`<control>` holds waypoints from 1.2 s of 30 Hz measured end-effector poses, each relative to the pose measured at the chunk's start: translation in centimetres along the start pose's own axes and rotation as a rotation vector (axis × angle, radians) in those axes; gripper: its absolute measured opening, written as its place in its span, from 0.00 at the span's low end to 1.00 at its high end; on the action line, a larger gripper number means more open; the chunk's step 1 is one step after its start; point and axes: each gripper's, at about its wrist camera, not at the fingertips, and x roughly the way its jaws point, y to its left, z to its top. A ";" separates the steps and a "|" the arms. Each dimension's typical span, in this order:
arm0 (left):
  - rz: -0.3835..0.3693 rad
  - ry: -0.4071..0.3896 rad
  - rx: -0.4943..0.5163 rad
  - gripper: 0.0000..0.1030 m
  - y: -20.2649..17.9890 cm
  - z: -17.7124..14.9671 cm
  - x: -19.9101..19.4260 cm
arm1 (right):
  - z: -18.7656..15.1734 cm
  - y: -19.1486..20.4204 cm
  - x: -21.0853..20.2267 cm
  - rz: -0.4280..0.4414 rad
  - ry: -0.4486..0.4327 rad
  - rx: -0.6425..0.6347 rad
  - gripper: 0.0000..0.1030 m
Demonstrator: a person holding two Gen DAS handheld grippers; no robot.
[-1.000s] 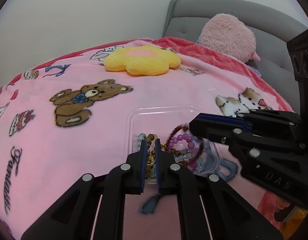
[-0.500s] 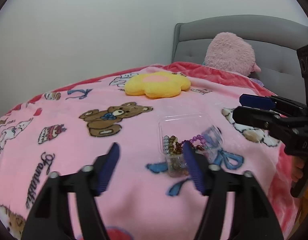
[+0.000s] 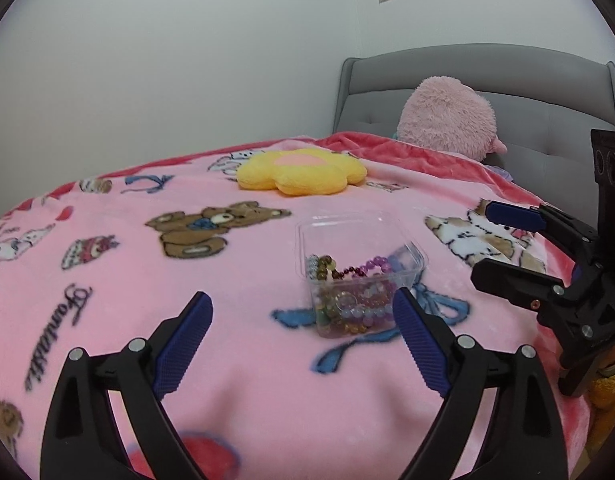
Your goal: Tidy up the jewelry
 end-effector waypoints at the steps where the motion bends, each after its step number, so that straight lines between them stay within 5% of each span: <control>1: 0.002 0.003 0.000 0.88 0.0 -0.1 0.1 | -0.1 -0.1 0.2 0.004 0.003 0.005 0.92; 36: 0.017 0.008 -0.010 0.95 0.1 -0.9 0.5 | -2.2 -1.0 2.5 -0.007 0.101 0.062 0.92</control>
